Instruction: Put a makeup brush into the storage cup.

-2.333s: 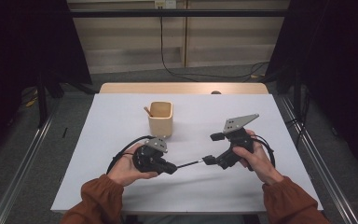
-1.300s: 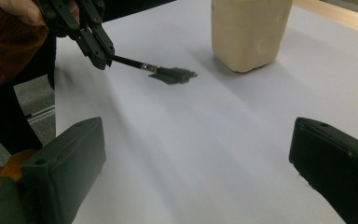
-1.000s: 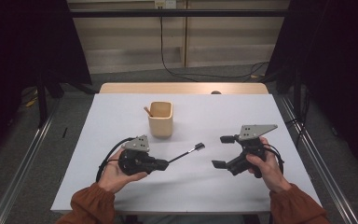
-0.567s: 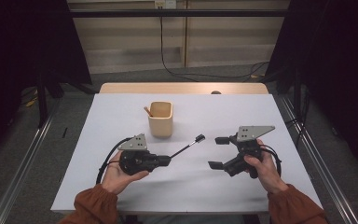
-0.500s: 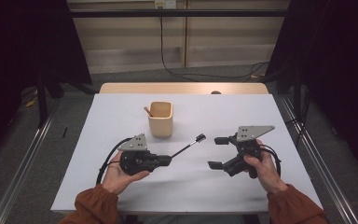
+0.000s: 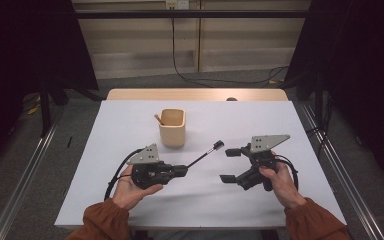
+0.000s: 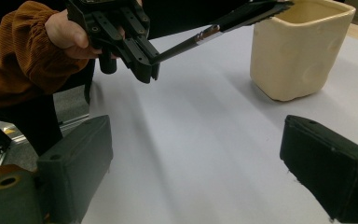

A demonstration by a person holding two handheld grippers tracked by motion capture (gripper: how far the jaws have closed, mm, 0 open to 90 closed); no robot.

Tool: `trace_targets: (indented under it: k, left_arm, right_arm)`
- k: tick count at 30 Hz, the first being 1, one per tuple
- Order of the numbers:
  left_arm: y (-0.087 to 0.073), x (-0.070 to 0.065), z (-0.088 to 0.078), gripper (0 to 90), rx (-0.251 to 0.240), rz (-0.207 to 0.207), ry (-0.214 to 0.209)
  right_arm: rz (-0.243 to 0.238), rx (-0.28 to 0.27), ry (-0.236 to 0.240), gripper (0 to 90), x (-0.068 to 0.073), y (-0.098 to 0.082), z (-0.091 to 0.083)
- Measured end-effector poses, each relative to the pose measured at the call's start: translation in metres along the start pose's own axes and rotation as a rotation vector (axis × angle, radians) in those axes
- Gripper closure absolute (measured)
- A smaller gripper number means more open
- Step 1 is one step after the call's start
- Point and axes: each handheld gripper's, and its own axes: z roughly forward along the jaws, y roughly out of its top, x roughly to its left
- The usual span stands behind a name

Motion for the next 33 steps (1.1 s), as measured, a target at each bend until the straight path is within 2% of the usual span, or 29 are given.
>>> trace_targets:
  k: [4, 13, 19, 21, 22, 25, 27, 33]
  left_arm:
    - [0.000, 0.000, 0.000, 85.6, -0.008, -0.006, -0.004]
    - [0.000, -0.001, 0.001, 85.6, -0.004, 0.001, -0.005]
    - [0.002, -0.002, 0.002, 85.7, -0.014, -0.002, -0.009]
    - [0.003, -0.002, 0.003, 85.7, -0.012, 0.000, -0.008]
    - [0.003, -0.002, 0.003, 85.6, -0.017, 0.001, -0.011]
    - [0.004, -0.003, 0.004, 85.6, -0.016, 0.008, -0.014]
    - [0.004, -0.004, 0.004, 85.6, -0.017, 0.011, -0.013]
    - [0.004, -0.005, 0.006, 85.7, -0.009, 0.020, -0.014]
  right_arm:
    - [0.020, -0.006, 0.016, 8.6, 0.000, 0.001, 0.000]
    - [0.016, -0.026, 0.032, 8.2, 0.003, 0.005, 0.001]
    - [0.013, -0.024, 0.012, 11.1, 0.004, 0.006, 0.004]
    - [0.009, -0.039, 0.003, 17.3, 0.003, 0.007, 0.005]
    - [0.002, -0.043, 0.014, 23.0, 0.003, 0.008, 0.005]
    - [-0.014, -0.059, 0.015, 27.9, 0.004, 0.009, 0.008]
    - [-0.013, -0.059, 0.031, 35.8, 0.004, 0.010, 0.010]
    - [0.000, -0.079, 0.064, 51.1, 0.001, 0.013, 0.015]
